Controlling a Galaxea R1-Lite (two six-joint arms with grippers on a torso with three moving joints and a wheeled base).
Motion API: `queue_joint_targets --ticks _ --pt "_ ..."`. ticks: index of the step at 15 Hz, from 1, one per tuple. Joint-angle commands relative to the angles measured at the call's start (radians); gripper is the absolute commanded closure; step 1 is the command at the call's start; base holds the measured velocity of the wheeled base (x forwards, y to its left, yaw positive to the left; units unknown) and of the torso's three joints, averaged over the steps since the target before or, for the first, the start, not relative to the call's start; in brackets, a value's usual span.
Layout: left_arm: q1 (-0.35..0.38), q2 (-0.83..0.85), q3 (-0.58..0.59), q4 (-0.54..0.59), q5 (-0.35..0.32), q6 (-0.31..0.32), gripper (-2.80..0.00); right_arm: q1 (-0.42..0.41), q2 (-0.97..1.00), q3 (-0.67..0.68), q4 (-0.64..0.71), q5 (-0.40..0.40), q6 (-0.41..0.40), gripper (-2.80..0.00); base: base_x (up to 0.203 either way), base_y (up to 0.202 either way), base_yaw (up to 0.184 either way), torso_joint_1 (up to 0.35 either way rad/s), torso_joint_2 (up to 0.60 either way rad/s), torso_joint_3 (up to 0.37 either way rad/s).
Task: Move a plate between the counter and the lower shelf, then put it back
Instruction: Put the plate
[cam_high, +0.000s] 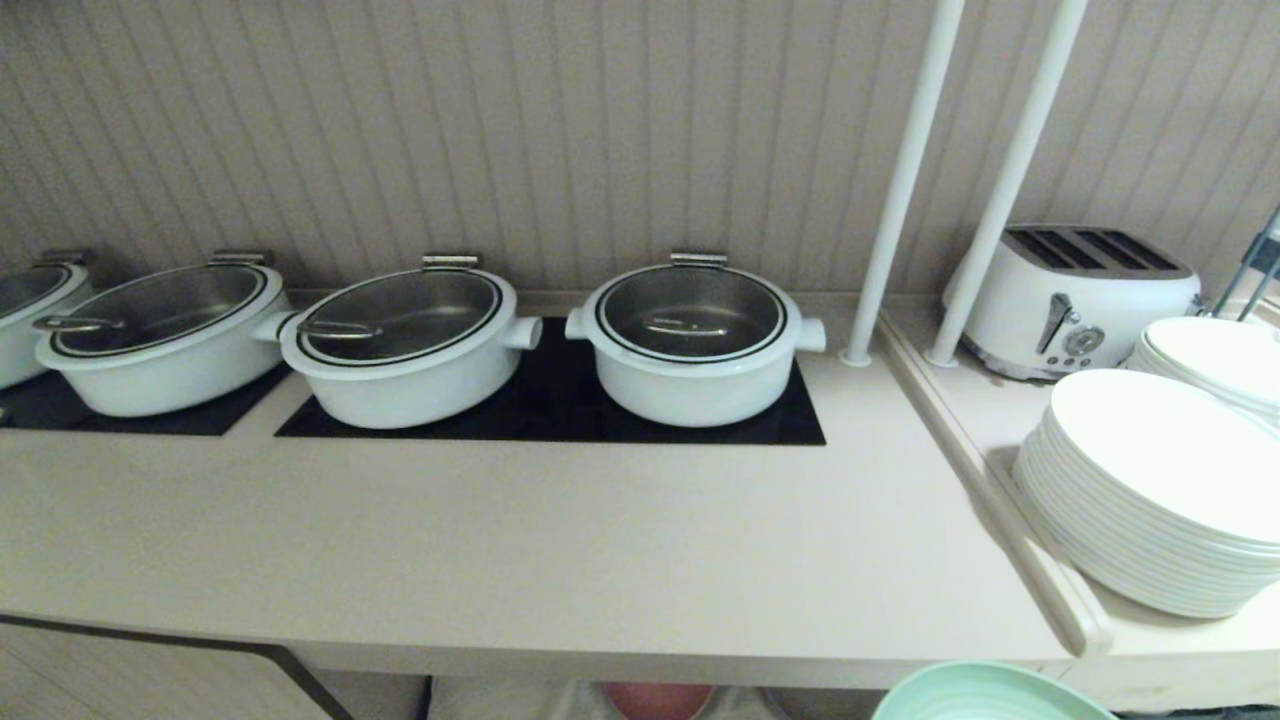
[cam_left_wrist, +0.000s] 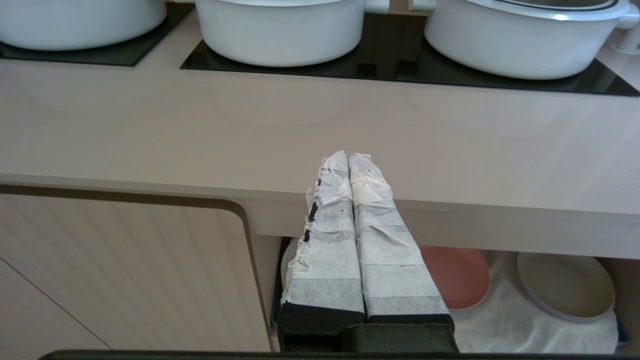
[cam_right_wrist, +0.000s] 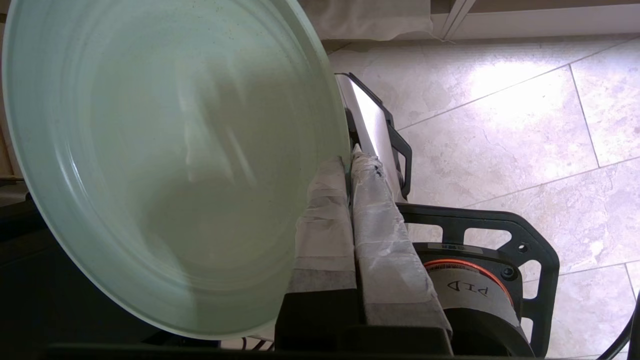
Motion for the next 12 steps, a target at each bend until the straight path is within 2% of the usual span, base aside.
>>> queue_joint_targets --ticks 1,9,12 --pt "0.000 0.000 0.000 0.000 0.001 -0.001 0.00 -0.001 0.004 -0.002 0.002 0.001 0.003 0.00 0.000 0.000 0.000 0.000 0.00 0.000" --pt "0.000 0.000 0.000 0.000 0.001 -0.001 0.00 -0.001 0.030 -0.003 -0.008 0.001 0.003 0.00 0.000 0.000 0.000 0.000 0.00 0.000" --pt "0.000 0.000 0.000 0.000 0.001 -0.001 0.00 -0.002 0.066 -0.020 -0.017 0.043 0.003 0.00 0.000 0.000 0.000 0.000 0.00 0.000"
